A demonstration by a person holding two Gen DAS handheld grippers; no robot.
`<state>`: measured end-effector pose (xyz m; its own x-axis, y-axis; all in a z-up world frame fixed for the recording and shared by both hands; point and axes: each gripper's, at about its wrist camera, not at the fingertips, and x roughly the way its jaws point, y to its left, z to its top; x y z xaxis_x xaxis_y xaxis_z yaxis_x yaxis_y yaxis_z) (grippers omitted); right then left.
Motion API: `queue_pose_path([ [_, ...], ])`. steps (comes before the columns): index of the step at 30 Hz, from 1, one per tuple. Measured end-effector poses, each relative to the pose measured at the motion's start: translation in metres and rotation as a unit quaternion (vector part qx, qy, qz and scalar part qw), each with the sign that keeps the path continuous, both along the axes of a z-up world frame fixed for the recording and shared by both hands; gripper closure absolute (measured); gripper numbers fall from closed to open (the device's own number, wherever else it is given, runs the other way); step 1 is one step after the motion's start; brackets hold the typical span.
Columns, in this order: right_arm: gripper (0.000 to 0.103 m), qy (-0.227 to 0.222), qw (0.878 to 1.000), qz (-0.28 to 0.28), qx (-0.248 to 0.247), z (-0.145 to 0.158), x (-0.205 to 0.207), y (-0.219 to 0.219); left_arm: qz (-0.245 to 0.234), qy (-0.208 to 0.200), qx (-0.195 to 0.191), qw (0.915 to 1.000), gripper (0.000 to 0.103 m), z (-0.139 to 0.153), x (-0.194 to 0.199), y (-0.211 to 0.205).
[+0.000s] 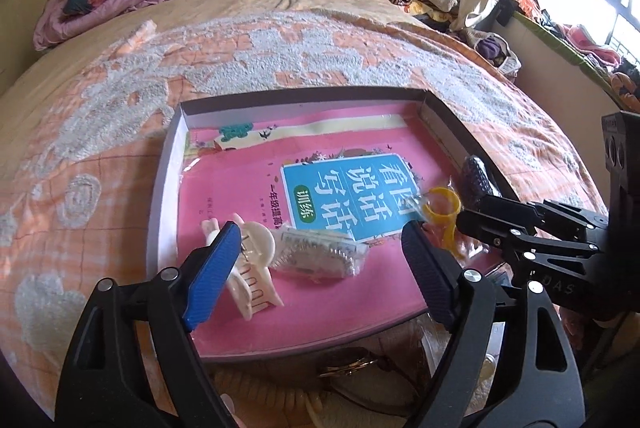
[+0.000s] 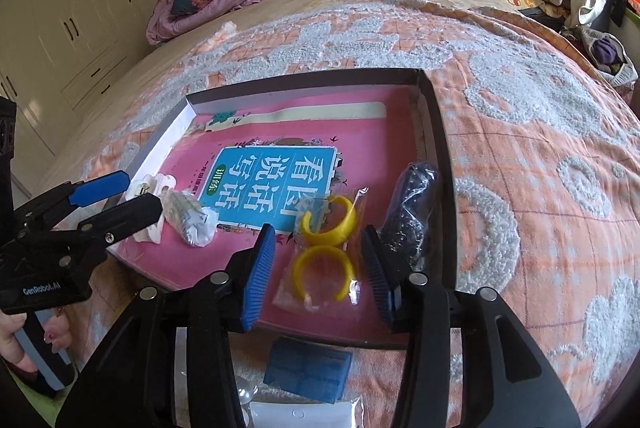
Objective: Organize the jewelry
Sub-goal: 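Open both tools and withdraw them from the box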
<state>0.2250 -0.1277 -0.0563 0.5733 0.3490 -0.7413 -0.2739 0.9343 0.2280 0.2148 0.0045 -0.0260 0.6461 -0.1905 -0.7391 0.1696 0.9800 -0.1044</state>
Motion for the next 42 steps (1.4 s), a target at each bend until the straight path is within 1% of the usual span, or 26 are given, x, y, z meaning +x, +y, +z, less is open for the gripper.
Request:
queue_pose_path([
  [2,0.054,-0.003,1.0,-0.004,0.007,0.004,-0.003,-0.003,0.003,-0.002,-0.001,1.0,0.028,0.002,-0.001,0.002],
  [4,0.05,-0.007,1.0,-0.007,0.01,0.008,-0.006,-0.005,0.004,-0.005,0.0,1.0,0.025,0.004,-0.003,0.003],
  [6,0.042,-0.012,1.0,-0.01,0.014,0.013,-0.01,-0.007,0.007,-0.008,0.002,0.9999,0.023,0.006,-0.005,0.004],
  [7,0.04,-0.015,1.0,-0.012,0.017,0.017,-0.012,-0.008,0.009,-0.009,0.002,0.9999,0.022,0.008,-0.006,0.005],
  [9,0.032,-0.02,0.999,-0.015,0.02,0.021,-0.016,-0.009,0.013,-0.012,0.002,0.9998,0.02,0.011,-0.008,0.007],
  [11,0.03,-0.026,0.999,-0.018,0.021,0.026,-0.019,-0.01,0.018,-0.017,0.002,0.9997,0.014,0.015,-0.01,0.009],
  [14,0.023,-0.035,0.999,-0.024,0.029,0.034,-0.024,-0.013,0.023,-0.025,0.0,0.9994,0.013,0.022,-0.014,0.012],
  [16,0.022,-0.039,0.998,-0.027,0.034,0.038,-0.027,-0.015,0.027,-0.027,0.0,0.9993,0.012,0.026,-0.015,0.013],
  [24,0.019,-0.063,0.996,-0.028,0.049,0.061,-0.042,-0.019,0.039,-0.042,-0.01,0.9983,0.011,0.044,-0.028,0.02],
  [29,0.019,-0.079,0.995,-0.026,0.052,0.075,-0.052,-0.018,0.052,-0.055,-0.02,0.9969,0.011,0.057,-0.038,0.026],
  [34,0.018,-0.094,0.994,-0.02,0.054,0.088,-0.061,-0.017,0.059,-0.066,-0.022,0.9958,0.011,0.065,-0.049,0.029],
  [42,0.018,-0.113,0.992,-0.013,0.06,0.104,-0.075,-0.015,0.06,-0.077,-0.024,0.9949,0.011,0.077,-0.062,0.029],
])
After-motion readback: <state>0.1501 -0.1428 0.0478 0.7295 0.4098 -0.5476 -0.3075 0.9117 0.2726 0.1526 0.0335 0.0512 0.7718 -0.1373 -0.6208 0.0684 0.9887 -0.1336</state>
